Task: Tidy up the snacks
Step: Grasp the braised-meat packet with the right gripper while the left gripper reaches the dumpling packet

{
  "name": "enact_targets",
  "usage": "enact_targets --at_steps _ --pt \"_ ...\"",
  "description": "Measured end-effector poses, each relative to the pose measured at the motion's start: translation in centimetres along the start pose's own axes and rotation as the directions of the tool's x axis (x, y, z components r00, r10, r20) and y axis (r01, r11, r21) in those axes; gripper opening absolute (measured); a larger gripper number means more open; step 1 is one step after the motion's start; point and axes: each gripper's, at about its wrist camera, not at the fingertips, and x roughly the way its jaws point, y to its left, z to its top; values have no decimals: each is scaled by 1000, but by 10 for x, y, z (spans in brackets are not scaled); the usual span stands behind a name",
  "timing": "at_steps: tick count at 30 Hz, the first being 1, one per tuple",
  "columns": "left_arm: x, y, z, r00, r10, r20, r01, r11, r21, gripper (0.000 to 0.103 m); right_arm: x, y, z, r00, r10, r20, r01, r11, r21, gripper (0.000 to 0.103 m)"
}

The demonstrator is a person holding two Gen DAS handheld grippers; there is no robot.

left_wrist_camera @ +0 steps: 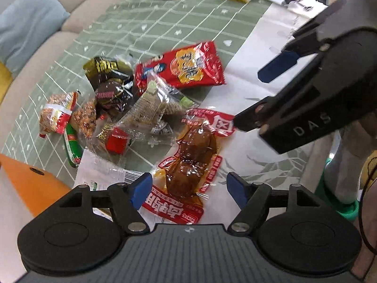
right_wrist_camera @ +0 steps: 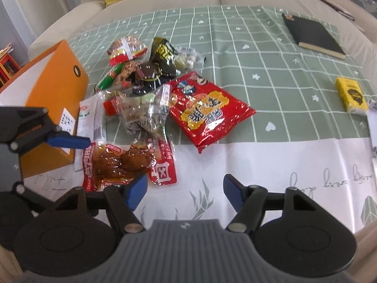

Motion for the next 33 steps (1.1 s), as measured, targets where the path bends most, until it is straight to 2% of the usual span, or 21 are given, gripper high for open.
enact_targets --at_steps 2,8,14,17,19,24,27,28,30,33 --pt "5 3 3 1000 -12 -18 12 1000 7 85 4 -3 0 1000 -12 -7 12 1000 14 52" --pt "18 13 14 998 -46 -44 47 999 23 93 12 -5 0 999 7 -37 -6 1000 31 49" --pt "29 30 21 988 -147 -40 141 981 -133 94 15 -6 3 1000 -2 -26 3 999 37 48" --pt "29 35 19 983 -182 -27 172 961 -216 84 15 -10 4 1000 -13 -21 14 998 56 48" --pt "27 38 18 986 -165 -22 153 949 -276 70 15 -12 4 1000 -22 -19 23 997 70 48" --pt "23 44 14 988 -151 -12 128 875 -467 56 14 -16 6 1000 -26 -17 28 994 101 47" --pt "19 40 10 991 -134 3 114 832 -544 52 13 -17 5 1000 -25 -17 26 994 109 47" --pt "17 39 8 992 -129 11 112 814 -570 47 13 -19 5 1000 -19 -19 21 993 117 47" --pt "11 39 3 990 -132 52 136 782 -608 33 12 -21 3 1000 -12 -22 15 991 129 47" --pt "9 40 -5 985 -145 89 168 734 -658 32 12 -17 3 1000 -14 -21 16 994 107 47"
